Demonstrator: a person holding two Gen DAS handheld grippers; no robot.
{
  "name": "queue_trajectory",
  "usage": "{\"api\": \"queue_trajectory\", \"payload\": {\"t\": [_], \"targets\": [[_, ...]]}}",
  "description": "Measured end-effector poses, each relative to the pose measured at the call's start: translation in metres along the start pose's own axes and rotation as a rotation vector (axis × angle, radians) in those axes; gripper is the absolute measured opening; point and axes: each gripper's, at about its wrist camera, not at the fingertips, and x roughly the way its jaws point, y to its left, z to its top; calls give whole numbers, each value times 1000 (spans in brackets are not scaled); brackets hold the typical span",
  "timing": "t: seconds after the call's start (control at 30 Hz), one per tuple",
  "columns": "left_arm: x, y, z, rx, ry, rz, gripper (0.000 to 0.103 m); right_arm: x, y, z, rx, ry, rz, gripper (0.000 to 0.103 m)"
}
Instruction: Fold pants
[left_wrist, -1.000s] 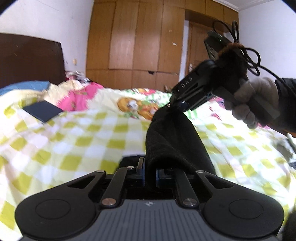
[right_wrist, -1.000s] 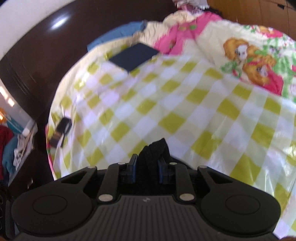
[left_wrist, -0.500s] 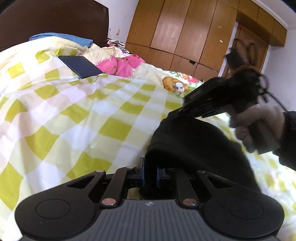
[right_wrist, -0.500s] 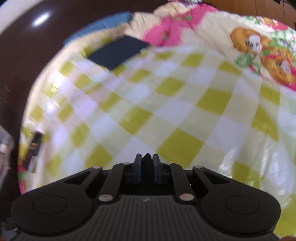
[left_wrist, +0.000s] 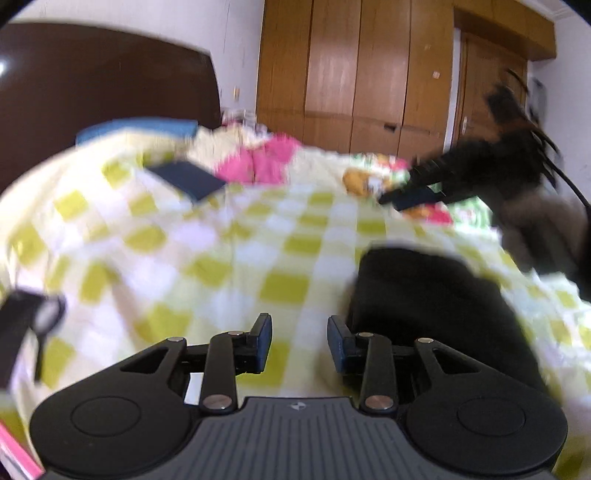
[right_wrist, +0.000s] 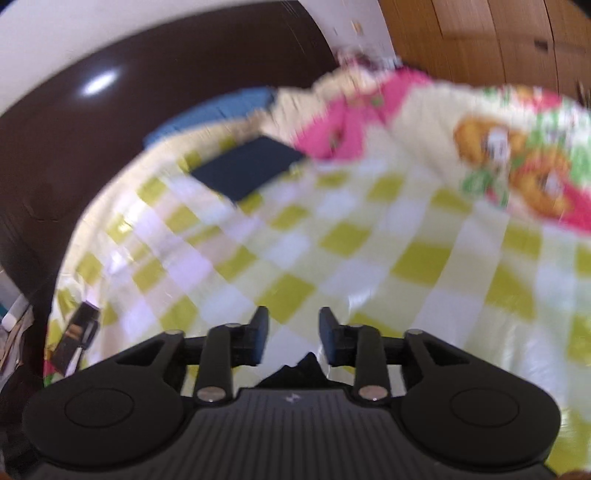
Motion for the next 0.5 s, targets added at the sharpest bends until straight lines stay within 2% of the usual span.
{"api": "queue_trajectory", "payload": {"t": [0.07,0.17,0.27,0.4,0.5], "targets": [[3,-5,16,22,-56,-11,48,-17,7,-10,-31,18,-29,45],[29,-23,30,82,-77,-48,48,-30,9,-36,-9,54,-64,45],[56,-38,25,114,-23,-95,48,-38,9,-68,0,92,-99,45],[75,-45,-12,215,106,-27,49,-42,12,-110,39,154,-49,49],[78,-42,-31,200,142,-8,49,-28,19,-135,-32,168,-72,51]]}}
